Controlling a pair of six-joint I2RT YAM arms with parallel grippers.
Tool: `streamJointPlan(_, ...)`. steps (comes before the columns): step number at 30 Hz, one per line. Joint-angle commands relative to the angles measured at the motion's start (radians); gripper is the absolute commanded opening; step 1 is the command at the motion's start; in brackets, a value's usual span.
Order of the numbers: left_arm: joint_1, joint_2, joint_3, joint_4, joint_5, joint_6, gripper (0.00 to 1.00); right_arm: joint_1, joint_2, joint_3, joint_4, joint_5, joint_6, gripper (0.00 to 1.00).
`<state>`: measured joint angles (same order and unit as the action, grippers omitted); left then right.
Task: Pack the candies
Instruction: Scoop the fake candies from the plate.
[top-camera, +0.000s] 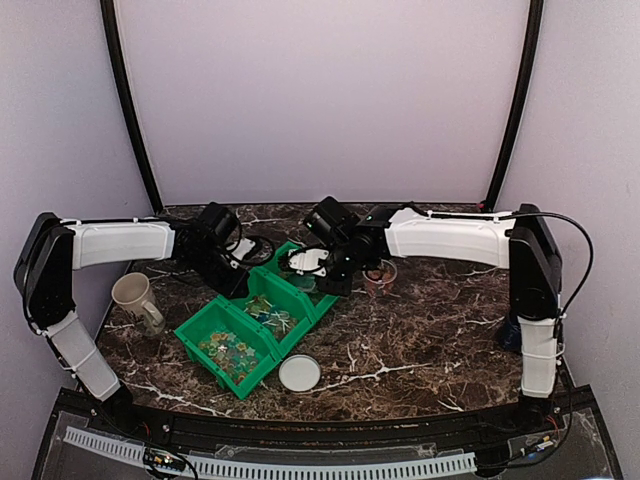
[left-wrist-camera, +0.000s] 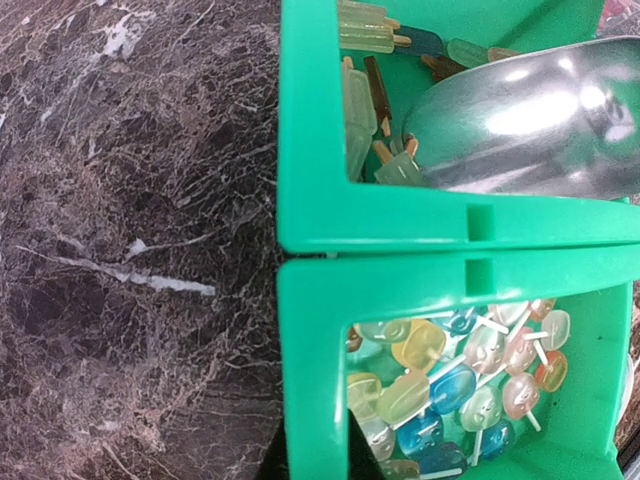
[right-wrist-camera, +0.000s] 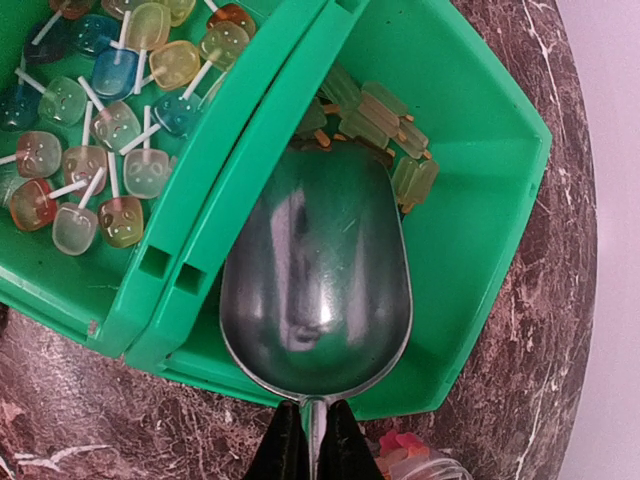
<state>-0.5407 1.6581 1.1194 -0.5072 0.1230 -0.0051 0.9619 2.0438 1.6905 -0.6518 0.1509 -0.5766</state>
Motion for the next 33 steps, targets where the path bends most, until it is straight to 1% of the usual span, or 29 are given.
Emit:
streamJointPlan(1,-0.003,-0.079,0.033,0.103,0.07,-0.007,0.0,0.007,0.019,0.035,-0.153,-0.154,-0.021,0.0)
streamJointPlan(3,-0.004,-0.082,0.031,0.105,0.07,-0.006,0.0,0.006,0.036,0.042,-0.123,-0.155,0.004,0.0)
streamJointPlan(6,-0.003,-0.085,0.03,0.108,0.074,-0.006,0.0,0.005,0.092,0.051,-0.049,-0.086,0.066,0.0)
streamJointPlan(9,-0.004,-0.086,0.03,0.108,0.076,-0.004,0.0,-0.002,0.172,0.105,-0.017,-0.037,0.157,0.0)
streamJointPlan(13,-0.003,-0.091,0.026,0.114,0.078,-0.003,0.0,-0.009,0.216,0.123,0.079,-0.1,0.291,0.0)
streamJointPlan(17,-0.004,-0.09,0.026,0.113,0.074,-0.003,0.0,-0.009,0.159,0.007,0.268,-0.135,0.357,0.0)
streamJointPlan(24,0.001,-0.092,0.023,0.121,0.092,-0.011,0.0,-0.018,0.022,-0.251,0.579,-0.085,0.402,0.0)
streamJointPlan(28,0.013,-0.098,0.017,0.133,0.117,-0.02,0.0,-0.028,-0.031,-0.374,0.714,-0.097,0.448,0.0)
streamJointPlan(33,0.016,-0.098,0.014,0.135,0.118,-0.023,0.0,-0.041,-0.085,-0.466,0.826,-0.093,0.483,0.0)
